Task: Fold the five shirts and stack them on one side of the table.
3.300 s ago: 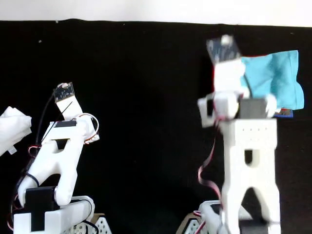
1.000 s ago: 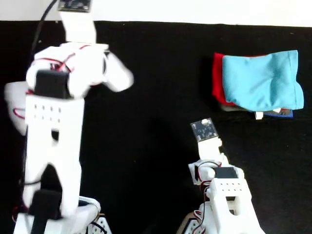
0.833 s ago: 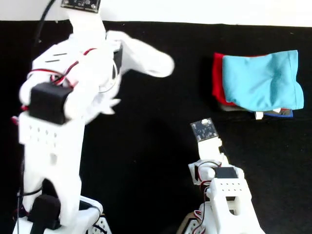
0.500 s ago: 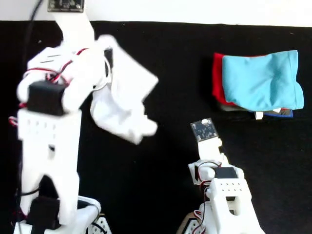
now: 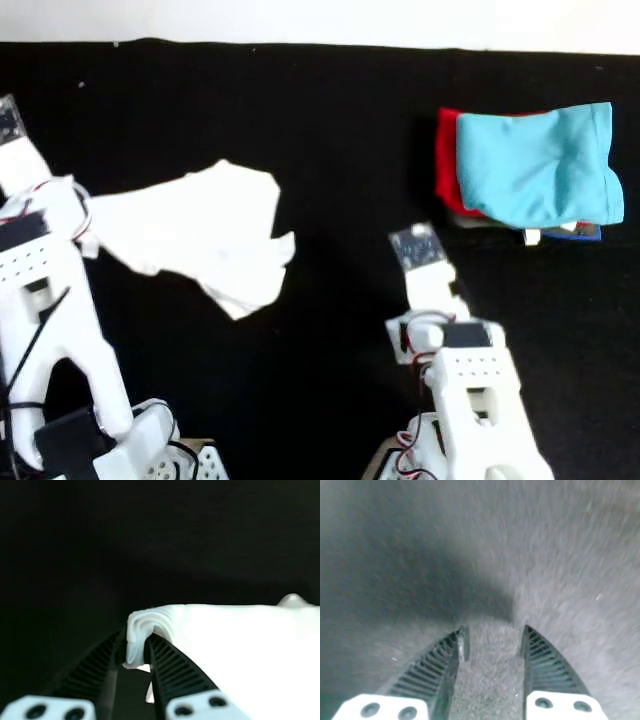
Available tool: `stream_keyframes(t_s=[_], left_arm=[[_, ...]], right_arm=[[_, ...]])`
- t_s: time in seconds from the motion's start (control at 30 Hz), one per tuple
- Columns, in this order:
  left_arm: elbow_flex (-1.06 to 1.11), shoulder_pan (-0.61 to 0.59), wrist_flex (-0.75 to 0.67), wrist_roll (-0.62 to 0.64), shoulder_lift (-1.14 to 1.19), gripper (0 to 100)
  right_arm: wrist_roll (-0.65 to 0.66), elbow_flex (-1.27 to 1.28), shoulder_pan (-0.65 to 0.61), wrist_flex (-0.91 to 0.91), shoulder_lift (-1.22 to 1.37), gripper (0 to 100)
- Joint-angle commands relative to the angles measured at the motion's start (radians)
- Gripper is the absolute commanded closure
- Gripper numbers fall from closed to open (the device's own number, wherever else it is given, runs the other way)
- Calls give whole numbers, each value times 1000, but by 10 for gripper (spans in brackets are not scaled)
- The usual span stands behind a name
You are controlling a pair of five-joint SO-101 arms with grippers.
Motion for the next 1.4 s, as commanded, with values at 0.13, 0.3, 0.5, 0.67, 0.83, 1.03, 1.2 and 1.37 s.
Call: stream_keyframes(t_s=[0.13,0.3,0.5,0.67,0.83,1.03,1.2,1.37], left_arm=[[-53,-254,-20,-106,110,992],[-67,-321,-18,-106,220,992],[-70,-278,83,-106,246,990],[-68,-262,163,-106,251,990],[-67,-262,209,-106,254,990],[-65,-265,207,-106,255,990],[-65,-265,207,-106,255,990],[-65,-265,207,-106,255,990]], right_arm=[[8,-262,-125,81,2,825],[-2,-360,-213,74,53,821],[-135,-657,-288,101,389,764],[-180,-951,-418,170,690,706],[-184,-1225,-504,171,992,706],[-184,-1569,-598,252,1291,706],[-184,-1816,-621,332,1520,706],[-184,-2052,-622,460,1704,706]])
